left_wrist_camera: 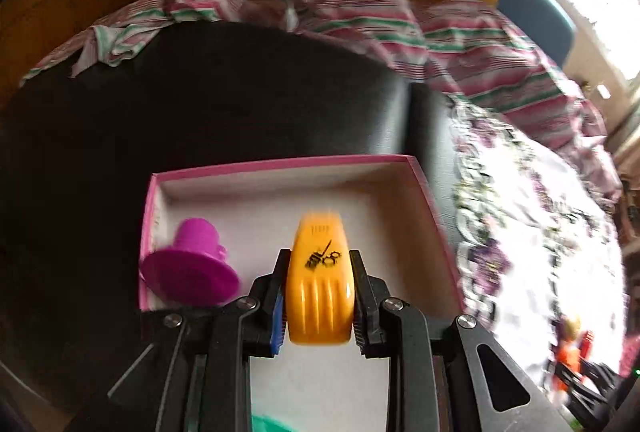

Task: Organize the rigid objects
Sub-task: 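Lower the yellow toy into the tray and open the left tool, then carry the orange cube block into the tray and open the right tool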

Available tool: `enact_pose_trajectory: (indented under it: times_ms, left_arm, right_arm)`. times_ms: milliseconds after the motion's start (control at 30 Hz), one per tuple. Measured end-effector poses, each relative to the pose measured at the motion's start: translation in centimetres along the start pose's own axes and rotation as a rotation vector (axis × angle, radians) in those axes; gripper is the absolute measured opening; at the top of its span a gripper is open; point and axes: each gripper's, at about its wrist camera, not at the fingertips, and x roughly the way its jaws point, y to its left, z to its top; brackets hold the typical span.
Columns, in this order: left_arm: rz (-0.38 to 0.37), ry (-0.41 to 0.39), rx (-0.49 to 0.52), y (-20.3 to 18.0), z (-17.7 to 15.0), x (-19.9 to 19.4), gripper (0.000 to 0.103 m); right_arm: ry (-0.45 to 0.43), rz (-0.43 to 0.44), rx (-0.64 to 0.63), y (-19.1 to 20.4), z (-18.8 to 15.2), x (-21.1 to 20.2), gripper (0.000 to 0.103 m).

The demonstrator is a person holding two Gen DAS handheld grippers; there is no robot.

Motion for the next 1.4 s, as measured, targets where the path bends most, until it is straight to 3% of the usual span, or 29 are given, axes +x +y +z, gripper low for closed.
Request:
enact_pose_trajectory:
  times_ms: [233, 333, 400, 633, 1000, 1400]
  left_arm:
    - [0.020, -0.033, 0.026, 0.3, 0.3, -0.6, 0.028]
    - [0.013, -0.067, 0.027, 0.7, -0.2, -2.2, 0.034]
    - [0.027, -0.114, 0.046, 0.6, -0.8, -3.8, 0.041]
    - [0.043, -0.218, 0.095, 0.5, -5.4, -8.8, 0.041]
    - [0.039, -0.237, 0.100, 0.4, -11.8, -11.9, 0.042]
    - [0.080, -0.254, 0.058, 2.9, -13.9, -13.3, 0.050]
  right_arm:
    - [-0.001, 0.003, 0.004, 0.0, 0.0, 0.0, 0.041]
    - [0.000, 0.003, 0.005, 0.0, 0.1, 0.0, 0.041]
    - [0.000, 0.004, 0.006, 0.0, 0.1, 0.0, 0.041]
    - [-0.004, -0.003, -0.001, 0.0, 0.0, 0.0, 0.041]
    - [-0.010, -0.015, -0.013, 0.1, -0.2, -0.2, 0.041]
    - [-0.017, -0.031, -0.026, 0.4, -0.2, -0.2, 0.041]
